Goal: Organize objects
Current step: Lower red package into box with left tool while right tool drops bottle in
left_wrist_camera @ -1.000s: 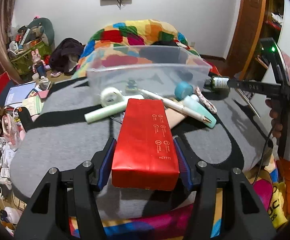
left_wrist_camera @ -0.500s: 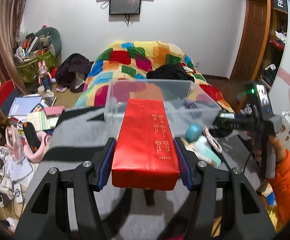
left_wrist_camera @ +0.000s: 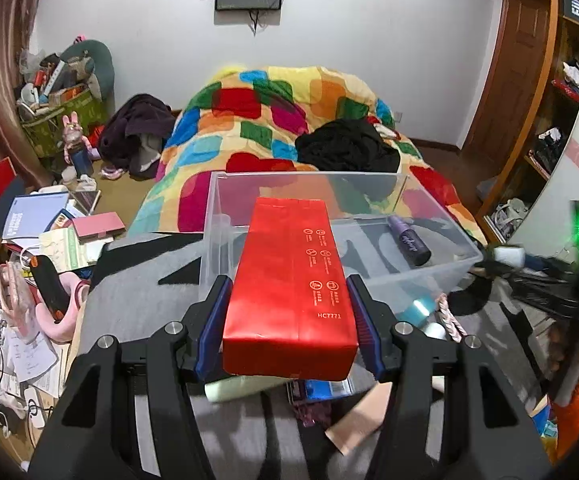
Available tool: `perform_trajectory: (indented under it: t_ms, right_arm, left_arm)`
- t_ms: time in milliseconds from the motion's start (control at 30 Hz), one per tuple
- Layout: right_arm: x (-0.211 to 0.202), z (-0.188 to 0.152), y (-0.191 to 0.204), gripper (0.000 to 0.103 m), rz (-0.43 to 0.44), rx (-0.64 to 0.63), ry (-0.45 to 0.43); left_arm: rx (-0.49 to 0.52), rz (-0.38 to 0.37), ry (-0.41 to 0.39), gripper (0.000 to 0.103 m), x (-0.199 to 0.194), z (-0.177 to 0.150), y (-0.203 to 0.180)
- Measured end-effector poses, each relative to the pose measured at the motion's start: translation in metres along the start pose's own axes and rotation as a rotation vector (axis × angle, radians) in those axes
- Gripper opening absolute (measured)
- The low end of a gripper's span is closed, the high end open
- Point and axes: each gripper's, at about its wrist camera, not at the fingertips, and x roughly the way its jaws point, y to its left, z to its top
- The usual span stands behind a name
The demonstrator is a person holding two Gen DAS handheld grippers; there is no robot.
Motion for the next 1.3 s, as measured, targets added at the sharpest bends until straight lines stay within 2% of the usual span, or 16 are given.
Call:
perform_trajectory:
  t_ms: [133,367,567,667,933,1300]
  right_arm:
    - [-0.026,0.013,-0.003,0.062,-0.015,0.018,-0.070]
    - [-0.045,0.037,0.023,0.062,0.084,-0.011,-0.111]
    - [-0.025,0.053,0.064,0.062,0.202,-0.052,-0.048]
    - [-0.011,0.054,0.084,0.062,0.233,-0.085,-0.008]
    - [0.022,0.055,0.127,0.062,0.243,-0.182,0.087]
    - [0.043,0.050,0.144,0.062,0.235,-0.211,0.154]
  left_arm:
    - [0.007,0.008,0.043,0.057,0.019,0.010,0.004]
    - [0.040,0.001,0.101,0.057,0.037,0.022,0.000]
    - [0.062,-0.008,0.140,0.057,0.049,0.030,-0.003]
    - [0.060,-0.027,0.172,0.057,0.056,0.031,0.000]
    - [0.066,-0.047,0.165,0.057,0.052,0.029,0.002]
    - [0.048,-0.071,0.115,0.072,0.030,0.025,0.011]
